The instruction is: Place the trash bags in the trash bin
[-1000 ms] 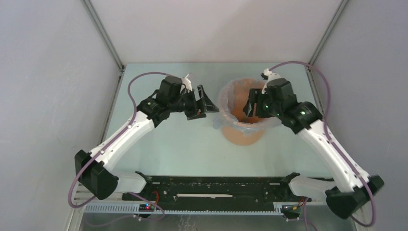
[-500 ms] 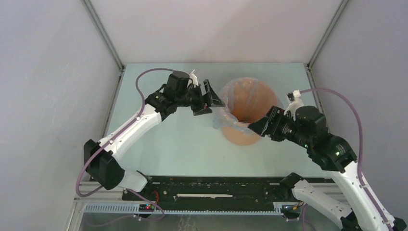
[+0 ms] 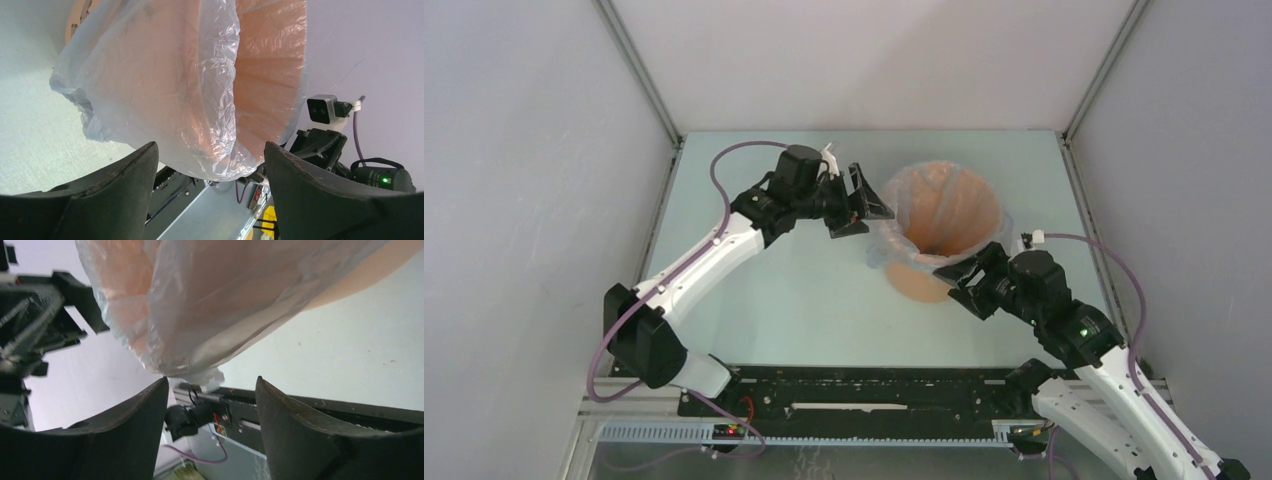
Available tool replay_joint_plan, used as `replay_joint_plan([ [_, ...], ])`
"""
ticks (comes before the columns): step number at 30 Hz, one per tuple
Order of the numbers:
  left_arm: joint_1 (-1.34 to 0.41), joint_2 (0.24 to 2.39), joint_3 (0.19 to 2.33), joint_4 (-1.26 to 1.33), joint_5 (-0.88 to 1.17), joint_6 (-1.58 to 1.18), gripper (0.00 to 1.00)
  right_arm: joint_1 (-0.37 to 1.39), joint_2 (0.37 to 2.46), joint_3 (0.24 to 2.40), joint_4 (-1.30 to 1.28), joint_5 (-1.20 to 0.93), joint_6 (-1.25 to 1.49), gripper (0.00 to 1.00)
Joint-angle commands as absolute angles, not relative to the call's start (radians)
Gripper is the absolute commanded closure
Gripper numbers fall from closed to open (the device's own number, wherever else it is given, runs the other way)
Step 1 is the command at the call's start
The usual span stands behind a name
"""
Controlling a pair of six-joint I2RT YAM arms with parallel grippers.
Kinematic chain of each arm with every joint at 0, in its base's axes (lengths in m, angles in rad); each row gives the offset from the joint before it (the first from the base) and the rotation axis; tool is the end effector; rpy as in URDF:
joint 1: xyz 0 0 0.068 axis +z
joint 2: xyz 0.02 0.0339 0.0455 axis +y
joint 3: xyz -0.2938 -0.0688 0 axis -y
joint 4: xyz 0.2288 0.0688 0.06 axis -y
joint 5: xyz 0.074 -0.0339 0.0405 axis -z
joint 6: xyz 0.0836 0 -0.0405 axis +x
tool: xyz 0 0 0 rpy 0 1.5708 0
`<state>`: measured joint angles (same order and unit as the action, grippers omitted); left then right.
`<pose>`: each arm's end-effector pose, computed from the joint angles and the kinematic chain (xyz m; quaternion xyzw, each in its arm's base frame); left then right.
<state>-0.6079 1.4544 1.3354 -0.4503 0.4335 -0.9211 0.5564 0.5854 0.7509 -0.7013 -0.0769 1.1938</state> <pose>0.2643 -0.2267 0.3569 -0.0316 0.8623 -0.4607 0.2078 0.1038 0.0721 0.2924 0.2540 0.8306 0.4009 0.2912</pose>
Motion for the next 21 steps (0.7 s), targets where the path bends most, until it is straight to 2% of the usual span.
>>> replay_joint_plan([
  [1, -0.621, 1.466, 1.391, -0.424, 0.464, -0.937, 0.18, 0.546, 0.569, 0.747, -0.593, 0.050, 1.330, 0.31],
  [7, -0.623, 1.484, 1.386, -0.443, 0.464, -0.932, 0.18, 0.546, 0.599, 0.726, -0.578, 0.051, 1.351, 0.32],
  [14, -0.623, 1.519, 1.392, -0.475, 0.432, -0.917, 0.25, 0.546, 0.585, 0.707, -0.596, 0.060, 1.348, 0.31],
  [21, -0.622, 1.544, 1.385, -0.476, 0.434, -0.916, 0.26, 0.543, 0.595, 0.628, -0.609, 0.110, 1.243, 0.45],
])
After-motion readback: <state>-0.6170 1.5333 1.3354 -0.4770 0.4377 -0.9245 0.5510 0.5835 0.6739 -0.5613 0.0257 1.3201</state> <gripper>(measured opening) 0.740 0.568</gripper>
